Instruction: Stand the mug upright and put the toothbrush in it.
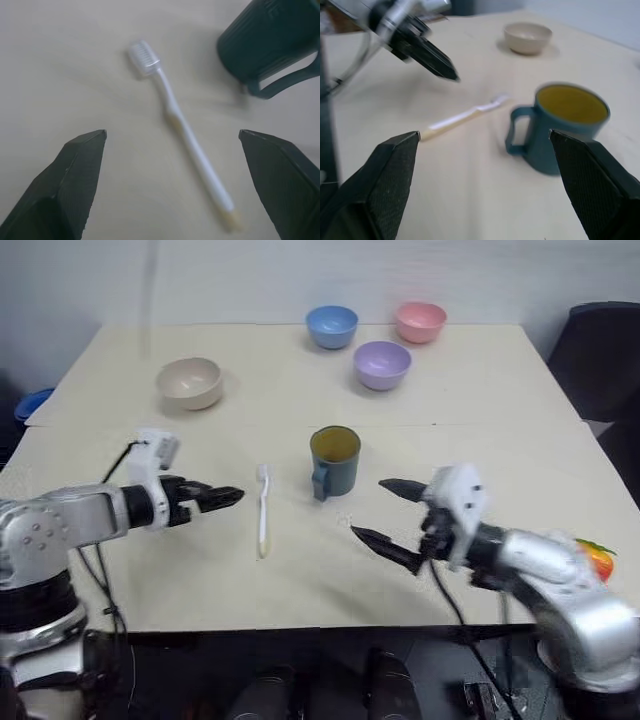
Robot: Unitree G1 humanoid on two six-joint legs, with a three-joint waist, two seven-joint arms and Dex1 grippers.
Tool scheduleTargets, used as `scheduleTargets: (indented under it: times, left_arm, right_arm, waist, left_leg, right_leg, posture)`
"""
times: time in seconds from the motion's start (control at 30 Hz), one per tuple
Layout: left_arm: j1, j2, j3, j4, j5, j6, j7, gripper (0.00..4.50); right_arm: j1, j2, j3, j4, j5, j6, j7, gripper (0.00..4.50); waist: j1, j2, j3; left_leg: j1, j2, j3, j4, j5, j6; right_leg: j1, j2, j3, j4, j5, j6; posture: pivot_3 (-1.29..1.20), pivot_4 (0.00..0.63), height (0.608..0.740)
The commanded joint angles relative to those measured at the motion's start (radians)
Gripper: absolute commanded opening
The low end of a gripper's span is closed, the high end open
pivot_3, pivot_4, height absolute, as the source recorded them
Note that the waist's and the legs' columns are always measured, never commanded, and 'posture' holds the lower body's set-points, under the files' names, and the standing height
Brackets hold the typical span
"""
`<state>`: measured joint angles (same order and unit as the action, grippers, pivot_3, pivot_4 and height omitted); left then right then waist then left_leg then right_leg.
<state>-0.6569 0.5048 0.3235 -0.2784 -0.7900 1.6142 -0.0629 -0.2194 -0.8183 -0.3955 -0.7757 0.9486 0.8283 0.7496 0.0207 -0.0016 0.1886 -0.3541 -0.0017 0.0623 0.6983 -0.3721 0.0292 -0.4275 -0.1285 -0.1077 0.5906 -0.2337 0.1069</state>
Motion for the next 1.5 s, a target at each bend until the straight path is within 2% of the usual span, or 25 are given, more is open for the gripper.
scheduleTargets:
  times: [0.03,0.2,0.37,0.5,0.63,0.77,0.97,1.17,1.27,1.33,1.43,1.5]
  left_arm:
    - [-0.041,-0.019,-0.034,0.057,-0.026,0.0,0.129,4.5]
    - [-0.161,-0.148,-0.051,0.259,0.038,0.0,0.26,4.5]
    - [-0.224,-0.175,-0.112,0.353,0.044,0.0,0.259,4.5]
    - [-0.255,-0.211,-0.159,0.457,0.055,0.0,0.259,4.5]
    - [-0.302,-0.232,-0.189,0.614,0.071,0.0,0.293,3.74]
    - [-0.384,-0.24,-0.23,0.74,0.149,0.0,0.276,2.63]
    - [-0.478,-0.253,-0.325,0.871,0.273,-0.041,0.163,0.92]
    - [-0.475,-0.26,-0.358,0.906,0.365,-0.123,0.084,0.92]
    - [-0.458,-0.26,-0.331,0.899,0.384,-0.11,0.078,0.5]
    - [-0.455,-0.255,-0.317,0.897,0.405,-0.114,0.071,0.01]
    - [-0.451,-0.23,-0.311,0.882,0.437,-0.162,0.061,0.01]
    - [-0.437,-0.202,-0.35,0.849,0.464,-0.237,0.031,0.01]
  right_arm:
    - [-0.015,-0.077,-0.095,-0.031,0.171,0.038,-0.017,4.29]
    - [-0.06,-0.124,-0.1,-0.029,0.241,0.024,-0.133,4.29]
    - [-0.091,-0.105,-0.053,-0.06,0.336,0.003,-0.271,4.29]
    - [-0.084,-0.109,-0.007,-0.078,0.317,-0.016,-0.328,4.29]
    - [-0.094,-0.109,0.018,-0.078,0.323,-0.039,-0.366,4.32]
    - [-0.108,-0.112,0.038,-0.074,0.315,-0.058,-0.387,4.32]
    - [-0.124,-0.115,0.053,-0.071,0.325,-0.076,-0.413,4.32]
    - [-0.074,-0.125,0.014,-0.074,0.296,-0.084,-0.402,4.32]
    - [-0.048,-0.119,0.017,-0.083,0.278,-0.093,-0.399,4.32]
    - [-0.03,-0.12,0.021,-0.089,0.262,-0.099,-0.392,4.32]
    - [0.014,-0.123,0.0,-0.089,0.254,-0.1,-0.375,4.32]
    - [0.042,-0.128,-0.016,-0.084,0.25,-0.101,-0.366,4.32]
  waist:
    - [0.0,-0.001,0.0]
    - [0.014,-0.004,0.002]
    - [0.017,-0.005,0.001]
    - [0.027,-0.005,0.001]
    - [0.037,-0.006,0.0]
    - [0.043,-0.006,-0.002]
    - [0.051,-0.006,-0.002]
    - [0.055,-0.006,-0.003]
    - [0.056,-0.006,-0.003]
    - [0.056,-0.006,-0.004]
    - [0.056,-0.005,-0.004]
    - [0.054,-0.005,-0.005]
  left_leg:
    - [0.0,0.0,0.0,-0.001,0.0,0.0]
    - [-0.001,-0.002,0.002,0.0,0.0,0.001]
    - [-0.001,-0.003,0.003,0.0,0.001,0.001]
    - [-0.001,-0.003,0.004,0.001,0.001,0.001]
    - [0.001,-0.004,0.004,0.001,0.001,0.002]
    - [0.001,-0.004,0.004,0.001,0.002,0.003]
    - [0.001,-0.004,0.004,0.001,0.002,0.003]
    - [0.001,-0.004,0.004,0.001,0.002,0.003]
    - [0.001,-0.004,0.004,0.001,0.002,0.003]
    - [0.002,-0.004,0.004,0.001,0.002,0.003]
    - [0.002,-0.004,0.004,0.001,0.002,0.003]
    - [0.002,-0.004,0.004,0.001,0.002,0.003]
  right_leg:
    - [0.0,0.0,0.0,0.0,0.0,0.0]
    - [-0.001,0.0,-0.002,0.0,0.0,0.0]
    - [-0.001,-0.001,-0.002,-0.001,0.001,0.002]
    - [-0.001,-0.001,-0.002,-0.001,0.001,0.002]
    - [0.001,-0.002,-0.002,0.0,0.001,0.003]
    - [0.002,-0.002,-0.002,-0.001,0.002,0.003]
    - [0.002,-0.002,-0.003,-0.001,0.002,0.004]
    - [0.003,-0.003,-0.003,-0.001,0.002,0.004]
    - [0.003,-0.003,-0.002,-0.001,0.003,0.005]
    - [0.003,-0.003,-0.002,-0.001,0.003,0.005]
    - [0.003,-0.004,-0.002,-0.001,0.003,0.005]
    - [0.003,-0.004,-0.002,-0.001,0.003,0.005]
  posture:
    - [0.0,0.15,0.74]
    - [0.0,0.15,0.74]
    - [0.0,0.15,0.74]
    - [0.0,0.15,0.74]
    - [0.0,0.15,0.74]
    - [0.0,0.15,0.74]
    - [0.0,0.15,0.74]
    - [0.0,0.15,0.74]
    - [0.0,0.15,0.74]
    - [0.0,0.15,0.74]
    - [0.0,0.15,0.74]
    - [0.0,0.15,0.74]
